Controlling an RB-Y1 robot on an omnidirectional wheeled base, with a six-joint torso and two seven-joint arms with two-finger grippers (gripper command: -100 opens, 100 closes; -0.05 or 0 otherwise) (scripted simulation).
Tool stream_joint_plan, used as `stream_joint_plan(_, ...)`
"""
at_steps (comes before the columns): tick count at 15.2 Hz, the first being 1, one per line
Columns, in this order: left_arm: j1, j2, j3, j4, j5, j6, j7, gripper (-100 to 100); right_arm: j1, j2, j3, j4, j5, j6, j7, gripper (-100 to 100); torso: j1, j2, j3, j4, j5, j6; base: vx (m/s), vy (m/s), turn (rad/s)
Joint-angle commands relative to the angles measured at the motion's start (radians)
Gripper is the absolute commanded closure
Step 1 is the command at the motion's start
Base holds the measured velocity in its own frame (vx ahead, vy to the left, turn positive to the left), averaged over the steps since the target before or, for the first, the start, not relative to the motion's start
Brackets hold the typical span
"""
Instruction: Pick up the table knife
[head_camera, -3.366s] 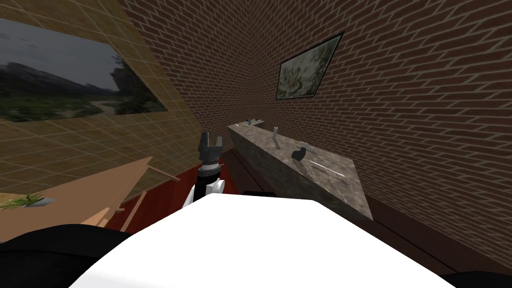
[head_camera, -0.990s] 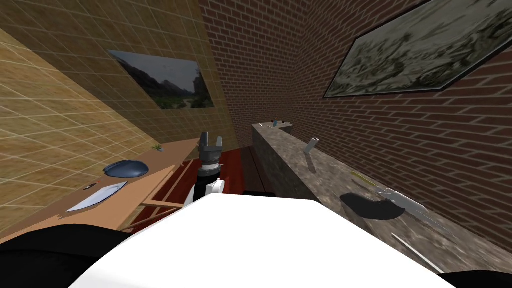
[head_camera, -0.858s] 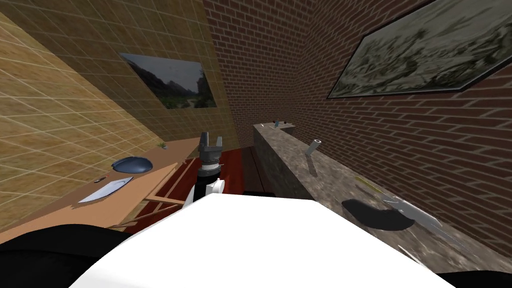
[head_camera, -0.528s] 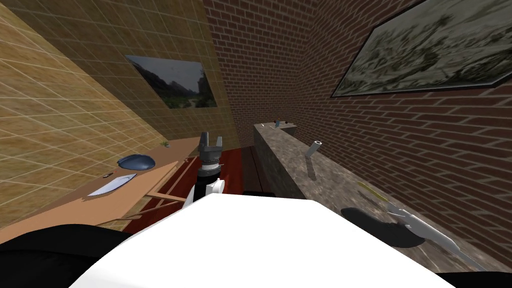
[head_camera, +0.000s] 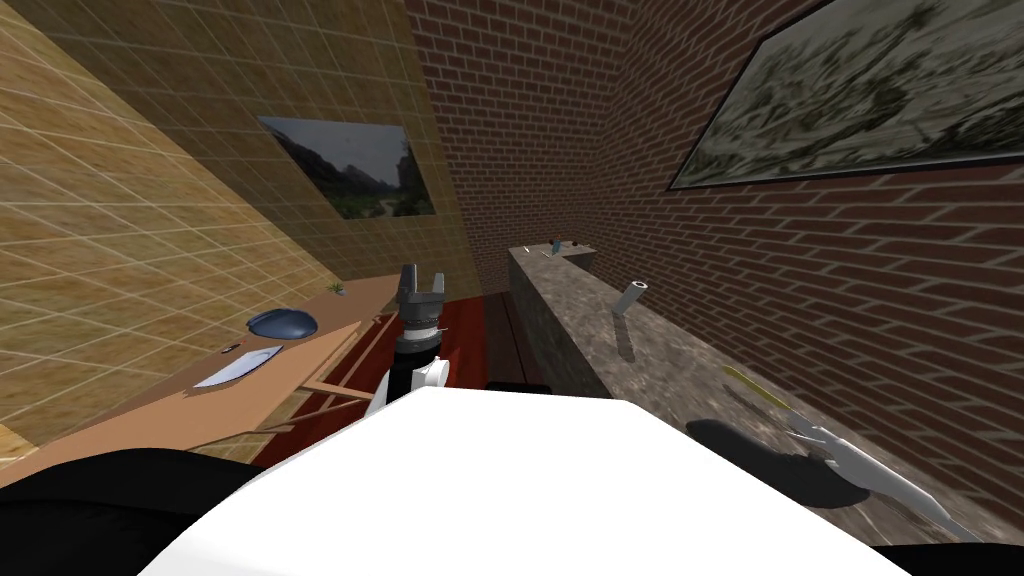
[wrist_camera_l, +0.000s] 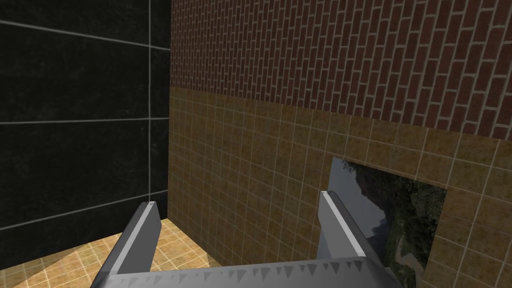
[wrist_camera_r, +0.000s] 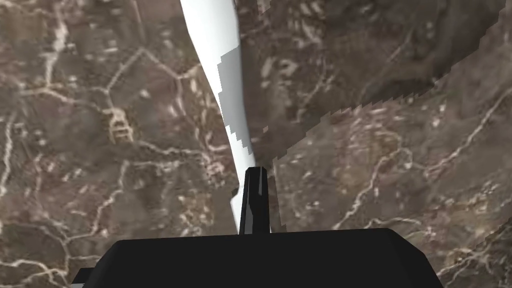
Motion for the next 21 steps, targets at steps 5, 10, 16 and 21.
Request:
stream_joint_plan(5, 0.0, 0.0, 0.0, 0.0, 0.0, 0.0, 0.0, 0, -0.004, -0.028, -0.002, -0.009, -0.004, -0.017, -0.006, 100, -0.001, 0.0, 0.0, 0.0, 0.0, 0.0, 0.002, -0.003, -0.038)
stream_joint_plan(10, 0.0, 0.0, 0.0, 0.0, 0.0, 0.0, 0.0, 0, -0.024, -0.022, -0.013, 0.032, 0.04, 0.055, 0.046, -100, 0.004, 0.009, 0.005, 0.002, 0.001, 0.0, -0.127, 0.054, 0.083)
stream_joint_plan(16, 0.0, 0.0, 0.0, 0.0, 0.0, 0.0, 0.0, 0, -0.009, 0.046, 0.005, 0.046, 0.047, 0.085, 0.032, -100, -0.003, 0.002, 0.001, 0.001, -0.001, 0.0, -0.043, 0.0, 0.121)
stream_joint_plan(21, 0.0, 0.0, 0.0, 0.0, 0.0, 0.0, 0.0, 0, -0.012, 0.007, -0.005, 0.031, 0.039, 0.072, 0.037, 100, -0.002, 0.0, 0.0, 0.0, -0.001, 0.001, 0.004, -0.017, -0.036)
